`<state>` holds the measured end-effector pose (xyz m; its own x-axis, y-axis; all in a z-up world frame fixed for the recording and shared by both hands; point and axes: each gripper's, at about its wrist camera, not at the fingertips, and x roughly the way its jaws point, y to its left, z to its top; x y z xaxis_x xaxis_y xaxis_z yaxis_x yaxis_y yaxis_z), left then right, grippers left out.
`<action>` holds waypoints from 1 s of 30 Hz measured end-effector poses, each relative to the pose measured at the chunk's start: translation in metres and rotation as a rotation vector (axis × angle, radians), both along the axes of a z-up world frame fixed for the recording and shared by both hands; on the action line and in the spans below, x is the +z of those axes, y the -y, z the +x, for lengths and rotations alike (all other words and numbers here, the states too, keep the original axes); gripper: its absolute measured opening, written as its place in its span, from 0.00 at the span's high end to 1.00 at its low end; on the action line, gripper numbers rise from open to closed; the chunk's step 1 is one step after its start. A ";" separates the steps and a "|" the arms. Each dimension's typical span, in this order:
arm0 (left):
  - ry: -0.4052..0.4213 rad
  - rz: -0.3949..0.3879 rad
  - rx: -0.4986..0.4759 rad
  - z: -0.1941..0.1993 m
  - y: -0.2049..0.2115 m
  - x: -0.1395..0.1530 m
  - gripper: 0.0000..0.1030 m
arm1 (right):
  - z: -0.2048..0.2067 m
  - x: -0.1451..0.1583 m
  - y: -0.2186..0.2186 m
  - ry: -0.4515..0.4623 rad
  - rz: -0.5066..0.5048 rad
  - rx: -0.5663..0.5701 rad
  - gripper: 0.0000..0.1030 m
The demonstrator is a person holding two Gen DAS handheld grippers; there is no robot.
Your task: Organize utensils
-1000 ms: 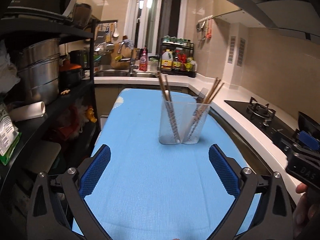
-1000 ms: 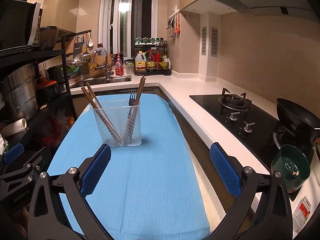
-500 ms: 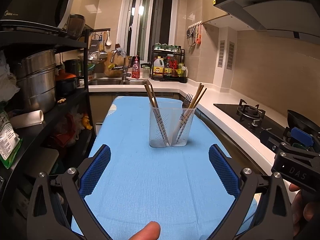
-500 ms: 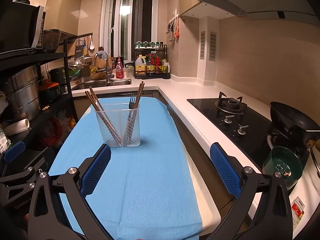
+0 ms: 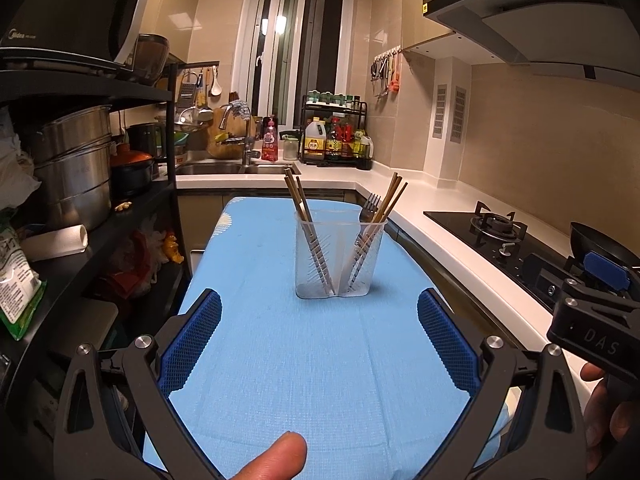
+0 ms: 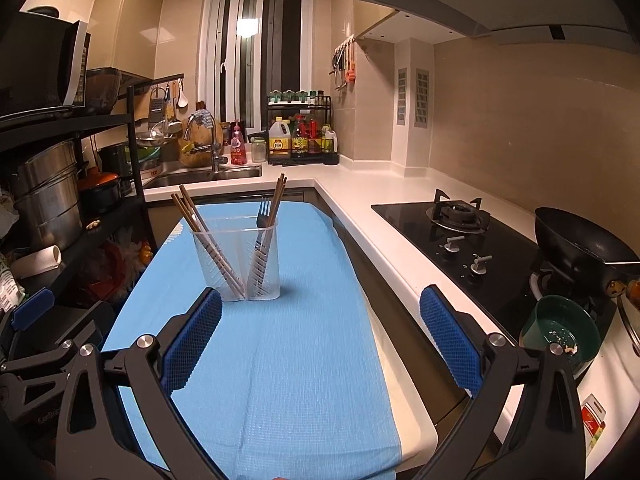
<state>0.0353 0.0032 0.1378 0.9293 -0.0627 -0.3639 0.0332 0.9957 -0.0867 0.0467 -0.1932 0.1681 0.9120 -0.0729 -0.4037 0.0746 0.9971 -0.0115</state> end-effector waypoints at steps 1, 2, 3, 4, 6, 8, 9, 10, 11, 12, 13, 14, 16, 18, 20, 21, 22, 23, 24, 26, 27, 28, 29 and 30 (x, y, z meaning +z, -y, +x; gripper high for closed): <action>0.001 0.001 0.000 0.000 0.001 0.000 0.07 | 0.000 0.000 0.000 0.000 0.000 0.001 0.05; 0.003 0.004 0.002 0.000 0.001 0.001 0.07 | 0.000 0.000 0.000 0.000 -0.001 0.002 0.05; 0.004 0.007 0.002 0.000 0.002 0.001 0.07 | 0.000 0.000 0.001 0.000 -0.001 0.001 0.05; 0.004 0.008 0.000 0.000 0.002 0.001 0.07 | 0.000 0.000 0.001 0.000 -0.001 0.001 0.05; 0.007 0.009 -0.003 -0.001 0.002 0.001 0.07 | 0.000 0.001 0.001 0.001 0.001 0.000 0.05; 0.008 0.009 -0.004 -0.002 0.002 0.002 0.07 | 0.000 0.002 0.001 0.002 0.000 0.000 0.05; 0.009 0.009 -0.002 -0.002 0.002 0.002 0.07 | 0.000 0.001 0.001 0.002 0.001 -0.001 0.05; 0.012 0.010 -0.001 -0.002 0.002 0.002 0.07 | 0.000 0.002 0.001 0.002 0.000 -0.001 0.05; 0.014 0.010 0.000 -0.002 0.002 0.003 0.07 | 0.000 0.002 0.001 0.001 0.001 0.000 0.05; 0.016 0.011 0.000 -0.002 0.002 0.003 0.07 | 0.000 0.002 0.001 0.000 0.001 0.001 0.05; 0.016 0.012 0.001 -0.002 0.002 0.004 0.07 | 0.000 0.003 0.001 0.000 0.000 0.002 0.05; 0.017 0.013 0.001 -0.003 0.003 0.004 0.07 | -0.001 0.004 0.000 0.001 0.000 0.003 0.05; 0.021 0.012 0.001 -0.003 0.003 0.004 0.07 | -0.001 0.005 0.000 0.002 -0.003 0.005 0.05; 0.021 0.012 0.000 -0.003 0.002 0.004 0.07 | -0.001 0.006 0.000 0.003 -0.005 0.005 0.05; 0.021 0.011 0.000 -0.003 0.002 0.004 0.07 | -0.002 0.006 -0.001 0.002 -0.004 0.004 0.05; 0.022 0.010 -0.001 -0.003 0.002 0.004 0.07 | -0.002 0.006 -0.001 0.002 -0.003 0.005 0.05; 0.021 0.011 0.000 -0.003 0.002 0.004 0.07 | -0.002 0.006 -0.001 0.002 -0.005 0.004 0.05; 0.021 0.010 -0.001 -0.003 0.002 0.004 0.07 | -0.002 0.006 -0.001 0.003 -0.006 0.004 0.05; 0.022 0.010 -0.002 -0.003 0.002 0.004 0.07 | -0.002 0.006 -0.001 0.004 -0.006 0.005 0.05; 0.024 0.012 -0.004 -0.003 0.003 0.004 0.07 | -0.001 0.006 0.000 0.004 -0.006 0.005 0.05; 0.023 0.011 -0.005 -0.003 0.003 0.004 0.07 | -0.002 0.006 0.000 0.003 -0.004 0.006 0.05; 0.023 0.011 -0.005 -0.003 0.003 0.004 0.07 | -0.001 0.006 0.000 0.002 -0.004 0.006 0.05; 0.023 0.010 -0.005 -0.003 0.003 0.004 0.07 | -0.002 0.006 -0.001 0.003 -0.006 0.006 0.05; 0.023 0.010 -0.004 -0.004 0.003 0.004 0.07 | -0.002 0.006 -0.001 0.004 -0.007 0.006 0.05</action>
